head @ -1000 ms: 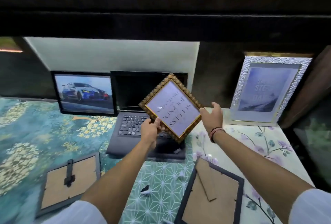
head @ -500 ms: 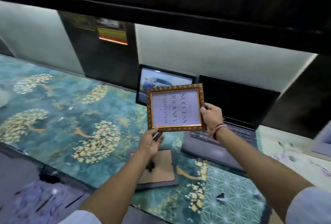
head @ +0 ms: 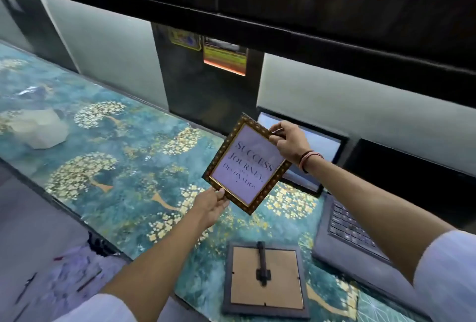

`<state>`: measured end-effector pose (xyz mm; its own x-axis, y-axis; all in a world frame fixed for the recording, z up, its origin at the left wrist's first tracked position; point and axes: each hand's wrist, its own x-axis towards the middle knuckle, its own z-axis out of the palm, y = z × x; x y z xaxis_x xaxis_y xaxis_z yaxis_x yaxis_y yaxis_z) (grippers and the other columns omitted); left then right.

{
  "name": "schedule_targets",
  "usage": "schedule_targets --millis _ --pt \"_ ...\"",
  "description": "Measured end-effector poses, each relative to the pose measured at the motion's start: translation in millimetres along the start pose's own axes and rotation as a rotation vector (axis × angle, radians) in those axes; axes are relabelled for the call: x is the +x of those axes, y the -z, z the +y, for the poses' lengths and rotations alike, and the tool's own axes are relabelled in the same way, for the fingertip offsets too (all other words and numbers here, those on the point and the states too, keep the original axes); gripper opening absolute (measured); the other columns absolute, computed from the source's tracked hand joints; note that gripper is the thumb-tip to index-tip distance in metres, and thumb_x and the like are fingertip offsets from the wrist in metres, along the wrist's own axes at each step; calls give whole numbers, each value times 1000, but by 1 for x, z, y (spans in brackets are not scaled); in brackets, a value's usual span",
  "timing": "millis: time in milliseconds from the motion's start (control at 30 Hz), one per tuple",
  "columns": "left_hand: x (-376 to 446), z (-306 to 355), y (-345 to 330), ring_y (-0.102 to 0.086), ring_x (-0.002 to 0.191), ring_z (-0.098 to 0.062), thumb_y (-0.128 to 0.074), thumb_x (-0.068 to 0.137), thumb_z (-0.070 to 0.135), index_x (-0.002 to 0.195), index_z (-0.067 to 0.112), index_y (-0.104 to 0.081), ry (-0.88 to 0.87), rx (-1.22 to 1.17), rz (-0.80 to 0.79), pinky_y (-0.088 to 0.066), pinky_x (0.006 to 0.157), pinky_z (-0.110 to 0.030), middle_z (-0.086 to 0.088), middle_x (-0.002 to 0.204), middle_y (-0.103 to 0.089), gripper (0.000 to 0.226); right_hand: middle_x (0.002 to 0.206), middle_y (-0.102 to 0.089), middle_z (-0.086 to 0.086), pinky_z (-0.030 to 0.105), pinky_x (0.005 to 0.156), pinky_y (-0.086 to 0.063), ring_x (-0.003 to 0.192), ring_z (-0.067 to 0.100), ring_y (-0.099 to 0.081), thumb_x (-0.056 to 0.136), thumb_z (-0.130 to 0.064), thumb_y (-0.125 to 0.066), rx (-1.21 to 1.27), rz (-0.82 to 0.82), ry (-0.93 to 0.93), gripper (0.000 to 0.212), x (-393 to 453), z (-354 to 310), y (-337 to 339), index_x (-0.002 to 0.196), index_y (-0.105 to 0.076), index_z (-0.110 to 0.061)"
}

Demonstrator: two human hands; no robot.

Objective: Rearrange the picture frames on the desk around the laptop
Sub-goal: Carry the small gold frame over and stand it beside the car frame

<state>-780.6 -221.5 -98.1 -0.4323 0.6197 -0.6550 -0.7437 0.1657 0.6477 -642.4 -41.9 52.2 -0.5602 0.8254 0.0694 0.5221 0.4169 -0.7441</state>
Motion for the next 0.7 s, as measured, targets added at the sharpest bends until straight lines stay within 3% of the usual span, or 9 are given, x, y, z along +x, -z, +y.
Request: schedule_targets --millis 67,133,233,267,367,433,500,600,700 --pt "17 8 3 -55 124 -32 -43 102 -7 118 -5 -56 30 -56 34 -39 114 -45 -17 124 -57 21 91 -75 6 28 80 -53 85 20 -67 88 -6 -66 -42 -20 44 13 20 -11 -10 97 -72 -13" --pt "36 25 2 -54 122 -30 -42 101 -11 106 -4 -56 30 -92 68 -42 110 -43 -18 125 -54 17 89 -73 5 24 76 -47 82 19 -63 89 -6 -62 -78 -23 89 17 45 -21 -20 96 -75 -14" --pt "68 48 2 -50 127 -33 -41 97 -18 132 -12 -46 6 -166 168 -50 84 -37 -22 129 -49 36 101 -72 7 23 79 -45 90 20 -62 87 5 -47 -179 -77 130 41 78 -35 -35 111 -76 -12" --pt "78 54 2 -52 123 -35 -42 96 -19 131 -13 -46 6 -182 189 -51 81 -36 -22 124 -50 36 108 -72 6 24 83 -47 96 20 -63 85 9 -42 -218 -114 129 49 86 -41 -38 117 -73 -12" --pt "98 66 -1 -51 76 -24 -43 94 -16 94 -6 -54 23 -157 226 -50 82 -36 -16 91 -51 15 118 -68 6 31 97 -47 111 22 -60 81 14 -40 -313 -185 150 58 106 -54 -44 126 -67 -8" --pt "113 76 -2 -44 63 -19 -42 94 -14 86 3 -52 32 -148 191 -48 77 -36 -11 80 -49 22 121 -61 10 32 97 -43 114 25 -55 83 11 -44 -387 -197 146 55 125 -58 -52 129 -65 -10" --pt "129 86 -3 -48 73 -23 -43 93 -15 89 3 -51 33 -181 172 -51 81 -36 -11 88 -50 21 120 -56 8 29 93 -39 115 24 -51 85 6 -46 -430 -211 155 47 142 -62 -61 123 -67 -13" --pt "153 100 -7 -48 107 -27 -45 94 -16 88 -4 -52 32 -227 165 -42 111 -39 -14 109 -53 15 130 -56 10 34 100 -42 123 28 -52 86 5 -48 -464 -232 133 45 157 -72 -71 124 -66 -11" --pt "169 107 -11 -45 108 -28 -42 90 -21 80 2 -49 44 -250 157 -39 111 -39 -12 101 -52 26 135 -59 9 37 105 -42 127 28 -52 88 6 -47 -481 -236 96 49 166 -82 -81 131 -62 -11"
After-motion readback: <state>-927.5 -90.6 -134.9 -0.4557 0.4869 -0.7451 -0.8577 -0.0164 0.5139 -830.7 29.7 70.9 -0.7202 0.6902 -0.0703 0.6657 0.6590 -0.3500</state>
